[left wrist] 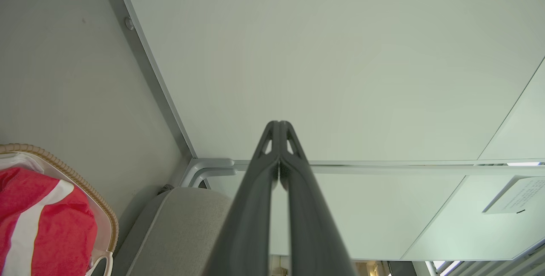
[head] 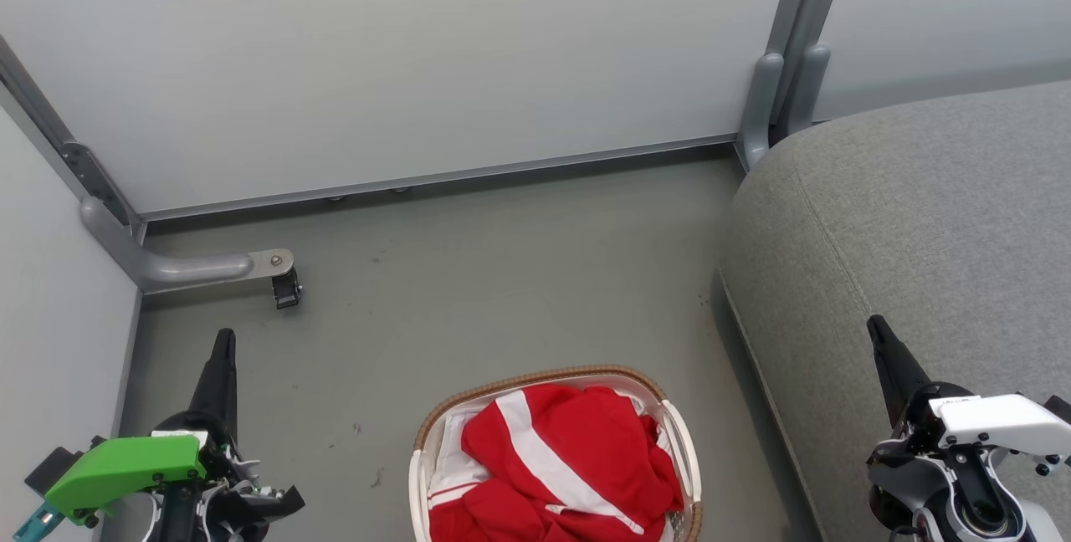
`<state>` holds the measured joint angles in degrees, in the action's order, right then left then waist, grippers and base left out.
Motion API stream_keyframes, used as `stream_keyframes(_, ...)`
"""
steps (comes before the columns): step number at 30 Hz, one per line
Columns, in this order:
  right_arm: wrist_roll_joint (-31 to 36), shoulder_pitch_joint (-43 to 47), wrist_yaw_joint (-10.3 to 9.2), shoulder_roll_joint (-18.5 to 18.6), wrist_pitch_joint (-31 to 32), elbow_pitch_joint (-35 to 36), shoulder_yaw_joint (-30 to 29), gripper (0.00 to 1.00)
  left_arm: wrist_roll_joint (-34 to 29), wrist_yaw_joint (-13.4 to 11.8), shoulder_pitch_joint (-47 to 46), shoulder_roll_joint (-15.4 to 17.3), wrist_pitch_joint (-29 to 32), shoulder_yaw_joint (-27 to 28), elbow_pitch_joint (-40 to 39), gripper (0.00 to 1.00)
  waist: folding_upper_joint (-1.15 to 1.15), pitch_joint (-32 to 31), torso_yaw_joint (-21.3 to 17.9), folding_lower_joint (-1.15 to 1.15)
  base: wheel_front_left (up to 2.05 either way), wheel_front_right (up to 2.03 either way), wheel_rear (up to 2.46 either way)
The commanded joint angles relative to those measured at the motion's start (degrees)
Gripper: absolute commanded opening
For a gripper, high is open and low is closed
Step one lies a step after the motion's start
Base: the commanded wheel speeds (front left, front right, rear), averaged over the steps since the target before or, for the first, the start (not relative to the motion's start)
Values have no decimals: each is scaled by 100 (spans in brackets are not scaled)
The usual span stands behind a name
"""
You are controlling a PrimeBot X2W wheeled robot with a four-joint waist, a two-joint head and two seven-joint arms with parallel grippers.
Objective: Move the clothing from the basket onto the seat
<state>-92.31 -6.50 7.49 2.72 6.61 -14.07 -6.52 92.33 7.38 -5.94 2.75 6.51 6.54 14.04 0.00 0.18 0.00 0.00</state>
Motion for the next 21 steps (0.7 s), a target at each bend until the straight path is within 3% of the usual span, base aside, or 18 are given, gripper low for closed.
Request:
stream_keyframes(1, -21, 62, 0, 32, 2, 17, -8, 0, 19, 29, -59, 25, 20, 9, -10, 0, 0, 0, 0, 0, 0, 0, 0)
stream_keyframes(10, -21, 63, 0, 33, 2, 17, -8, 0, 19, 29, -59, 25, 20, 9, -10, 0, 0, 0, 0, 0, 0, 0, 0)
stream_keyframes(11, 2, 1, 0, 0, -3, 0, 3, 100, -2, 0, 1, 0, -3, -2, -1, 100, 0, 0, 0, 0, 0, 0, 0)
stream_keyframes(21, 100, 144, -1, -59, -184, -194, 167, 100, -105, -14, 203, -31, -185, -185, 123, 100, 0, 6, 3, 0, 0, 0, 0)
